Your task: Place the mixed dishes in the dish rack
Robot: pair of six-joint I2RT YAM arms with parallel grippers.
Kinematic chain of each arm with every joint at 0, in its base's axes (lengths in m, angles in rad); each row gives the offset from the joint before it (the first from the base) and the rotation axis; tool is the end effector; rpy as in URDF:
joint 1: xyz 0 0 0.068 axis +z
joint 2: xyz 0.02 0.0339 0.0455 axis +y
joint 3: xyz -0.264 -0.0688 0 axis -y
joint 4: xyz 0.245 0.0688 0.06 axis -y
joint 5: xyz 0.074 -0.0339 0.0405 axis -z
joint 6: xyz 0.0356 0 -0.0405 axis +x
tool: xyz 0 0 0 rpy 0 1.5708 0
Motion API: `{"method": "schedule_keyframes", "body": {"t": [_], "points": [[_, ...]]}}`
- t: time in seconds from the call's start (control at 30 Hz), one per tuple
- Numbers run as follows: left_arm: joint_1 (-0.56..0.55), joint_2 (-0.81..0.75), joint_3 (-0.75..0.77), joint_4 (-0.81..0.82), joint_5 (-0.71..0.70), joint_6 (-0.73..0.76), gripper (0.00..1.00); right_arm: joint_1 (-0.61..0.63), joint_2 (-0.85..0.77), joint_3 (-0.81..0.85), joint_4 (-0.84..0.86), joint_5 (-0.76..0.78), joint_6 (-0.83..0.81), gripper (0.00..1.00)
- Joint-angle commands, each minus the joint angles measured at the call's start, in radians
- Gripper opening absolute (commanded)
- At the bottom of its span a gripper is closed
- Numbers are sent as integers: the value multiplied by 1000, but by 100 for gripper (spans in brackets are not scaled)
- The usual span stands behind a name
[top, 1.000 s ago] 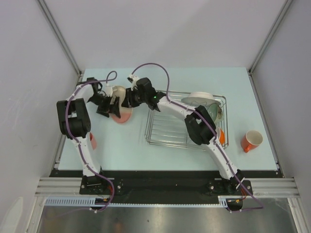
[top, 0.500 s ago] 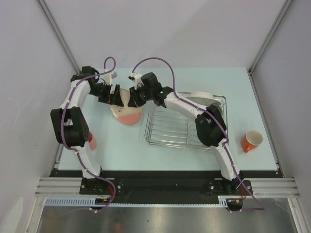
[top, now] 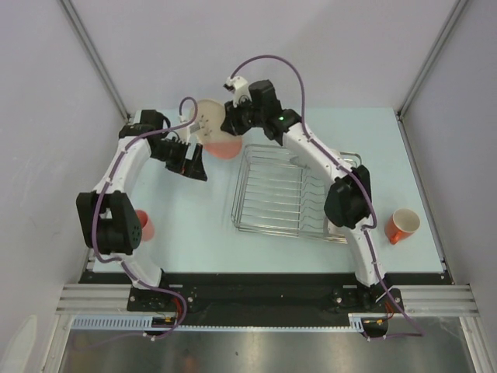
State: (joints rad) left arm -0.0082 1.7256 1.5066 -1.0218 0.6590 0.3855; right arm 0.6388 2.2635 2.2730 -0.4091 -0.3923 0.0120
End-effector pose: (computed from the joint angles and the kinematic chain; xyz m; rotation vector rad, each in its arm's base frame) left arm 0.3458 -0.0246 0.2830 0.6516 2.5128 -0.7896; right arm 0.4186 0.3278 0.3374 -0.8719 1.8309 0.8048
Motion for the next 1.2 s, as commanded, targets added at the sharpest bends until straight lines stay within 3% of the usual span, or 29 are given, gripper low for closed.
{"method": "schedule_keyframes", "body": {"t": [0.0, 0.17, 0.33, 0.5, 0.63, 0.83, 1.17], "points": [[-52, -83, 58, -23, 24, -11, 100, -60, -145, 40, 59, 7, -61, 0], [-185, -69, 63, 63, -47, -85, 100, -123, -352, -136, 102, 49, -87, 0], [-259, 89, 173, 164, -74, -203, 100, -238, -623, -337, 121, 64, -80, 0], [-300, 244, 323, 197, -134, -252, 100, -295, -791, -426, 104, 63, -79, 0], [-345, 342, 360, 221, -196, -254, 100, -298, -901, -449, 27, 73, -118, 0], [-348, 358, 281, 248, -231, -243, 100, -298, -1019, -519, -158, 55, -259, 0], [-319, 293, 159, 230, -357, -175, 94, -283, -1161, -725, -260, 0, -503, 0]]}}
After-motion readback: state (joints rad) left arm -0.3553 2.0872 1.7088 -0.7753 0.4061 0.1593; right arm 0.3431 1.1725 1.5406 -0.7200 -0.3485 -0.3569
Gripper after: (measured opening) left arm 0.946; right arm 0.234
